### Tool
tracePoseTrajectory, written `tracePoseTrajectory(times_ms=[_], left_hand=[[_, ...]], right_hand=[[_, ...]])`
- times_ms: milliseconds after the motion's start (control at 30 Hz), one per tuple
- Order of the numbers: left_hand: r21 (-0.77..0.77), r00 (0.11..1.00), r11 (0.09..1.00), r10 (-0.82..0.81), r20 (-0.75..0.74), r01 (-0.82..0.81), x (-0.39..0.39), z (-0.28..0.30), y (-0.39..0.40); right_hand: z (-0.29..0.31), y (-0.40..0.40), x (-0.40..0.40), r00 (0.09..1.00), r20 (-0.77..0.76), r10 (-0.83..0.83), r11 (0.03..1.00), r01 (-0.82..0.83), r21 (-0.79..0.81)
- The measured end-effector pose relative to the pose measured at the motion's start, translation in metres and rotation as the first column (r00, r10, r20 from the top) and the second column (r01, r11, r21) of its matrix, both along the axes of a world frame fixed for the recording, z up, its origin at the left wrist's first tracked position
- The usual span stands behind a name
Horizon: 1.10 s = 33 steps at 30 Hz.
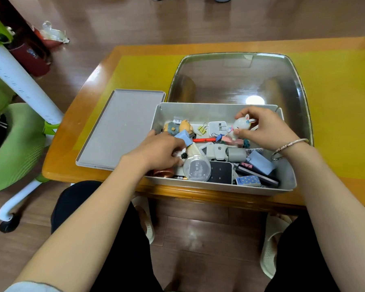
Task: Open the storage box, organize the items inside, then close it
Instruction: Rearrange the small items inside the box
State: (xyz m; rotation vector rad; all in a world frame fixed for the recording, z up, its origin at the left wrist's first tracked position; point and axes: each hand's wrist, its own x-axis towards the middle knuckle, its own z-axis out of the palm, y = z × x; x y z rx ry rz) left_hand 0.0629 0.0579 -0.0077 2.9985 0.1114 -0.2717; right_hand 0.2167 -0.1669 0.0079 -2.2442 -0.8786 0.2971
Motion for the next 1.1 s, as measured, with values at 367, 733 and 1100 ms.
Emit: tracePoseTrajectory(times_ms=[367,733,1100], left_hand=[[-0.753,0.947,0.658,0.238,0.214,0.004,0.011,0.043,-0.006],[-0.764,0.977,0.644,0.133,0.164,0.04,0.066,0.04,-0.066],[-0.872,0.979,0.489,0.182,0.089,-0.012,0.094,0.026,-0.094]], right_hand=[[0.005,-0.001,0.002,0.972,-0.235,-0.024,0.972,0.078,0.223],[0.016,-0.02,0.014,0.978,-0.185,-0.099,0.964,0.141,0.225],[0.025,-0.03,0.013,0.981,-0.181,0.064,0.968,-0.017,0.249]])
